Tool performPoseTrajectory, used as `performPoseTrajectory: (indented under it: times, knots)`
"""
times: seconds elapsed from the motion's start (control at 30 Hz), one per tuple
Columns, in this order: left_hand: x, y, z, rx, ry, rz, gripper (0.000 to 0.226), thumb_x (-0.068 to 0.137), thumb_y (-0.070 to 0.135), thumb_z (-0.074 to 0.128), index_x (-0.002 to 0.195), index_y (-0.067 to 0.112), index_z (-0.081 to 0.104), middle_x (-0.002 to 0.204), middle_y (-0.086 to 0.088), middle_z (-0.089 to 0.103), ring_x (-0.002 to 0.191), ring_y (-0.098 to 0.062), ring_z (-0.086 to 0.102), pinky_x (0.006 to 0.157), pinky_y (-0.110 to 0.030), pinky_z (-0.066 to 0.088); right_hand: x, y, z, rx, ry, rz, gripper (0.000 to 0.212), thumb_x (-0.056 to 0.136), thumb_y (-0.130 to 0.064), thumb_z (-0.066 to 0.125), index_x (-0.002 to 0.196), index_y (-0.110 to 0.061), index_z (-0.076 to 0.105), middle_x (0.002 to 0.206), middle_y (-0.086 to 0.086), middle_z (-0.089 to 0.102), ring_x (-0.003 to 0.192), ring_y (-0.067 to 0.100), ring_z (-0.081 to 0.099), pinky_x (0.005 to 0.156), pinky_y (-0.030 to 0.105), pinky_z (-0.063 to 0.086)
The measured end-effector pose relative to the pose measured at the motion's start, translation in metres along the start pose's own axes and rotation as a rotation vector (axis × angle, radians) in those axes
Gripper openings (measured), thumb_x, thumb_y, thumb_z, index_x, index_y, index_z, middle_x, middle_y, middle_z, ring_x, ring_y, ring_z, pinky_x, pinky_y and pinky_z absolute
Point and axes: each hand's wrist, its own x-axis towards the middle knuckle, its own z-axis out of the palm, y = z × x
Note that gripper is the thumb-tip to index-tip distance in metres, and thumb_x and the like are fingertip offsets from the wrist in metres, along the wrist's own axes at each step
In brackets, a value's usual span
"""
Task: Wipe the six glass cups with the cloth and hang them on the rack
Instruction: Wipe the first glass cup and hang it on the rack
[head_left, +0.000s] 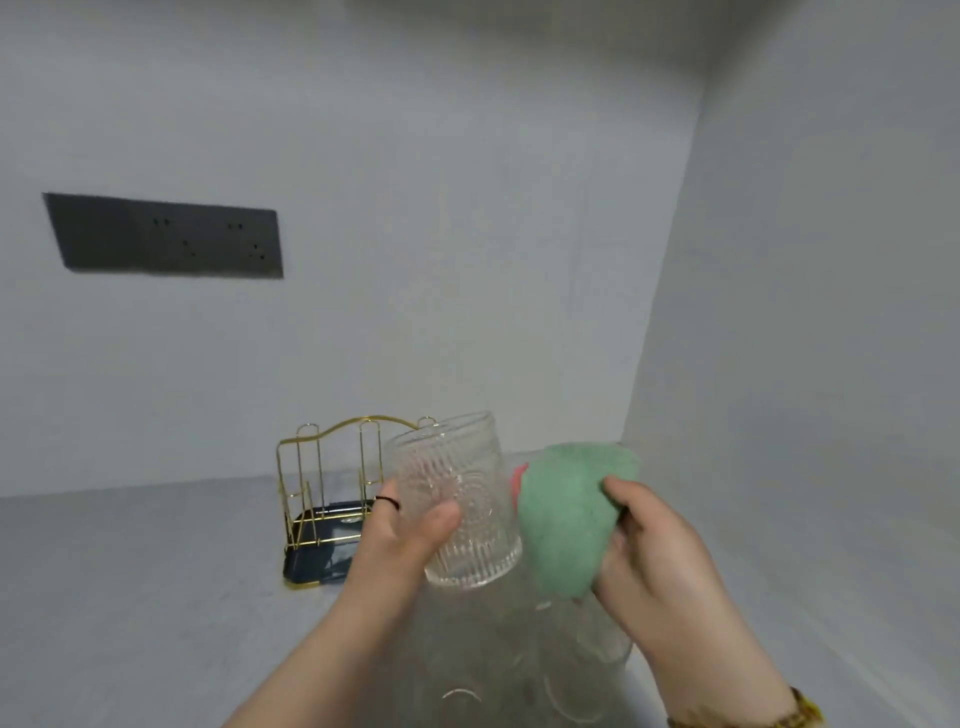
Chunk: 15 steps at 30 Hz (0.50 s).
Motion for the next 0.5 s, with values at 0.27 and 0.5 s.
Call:
performPoseTrajectory:
  times: [0.27, 0.5]
  knots:
    - [0.029, 0.045, -0.031, -0.036, 0.045, 0.065, 0.062, 0.051, 0.026, 0.079, 0.109, 0.014, 0.059, 0.097, -0.007, 0.071, 0.098, -0.029, 0.064, 0.095, -0.049, 0.045, 0.001, 0.035, 0.077, -0.713, -0.357, -0.265, 0.036, 0.095, -0.021, 0.037, 0.13, -0.027, 0.042, 0.123, -0.004, 0.06, 0.109, 0.006, 0.058, 0.097, 0.029, 0.046]
    - [0.046, 0.045, -0.067, 0.004, 0.076, 0.007, 0.036, 0.071, 0.024, 0.07, 0.103, 0.009, 0.062, 0.083, -0.005, 0.073, 0.082, -0.025, 0.067, 0.075, -0.037, 0.052, 0.029, 0.082, 0.09, -1.317, -0.413, -0.594, 0.046, 0.094, -0.038, 0.029, 0.138, -0.04, 0.012, 0.139, -0.034, -0.007, 0.121, -0.026, -0.005, 0.097, -0.008, 0.003]
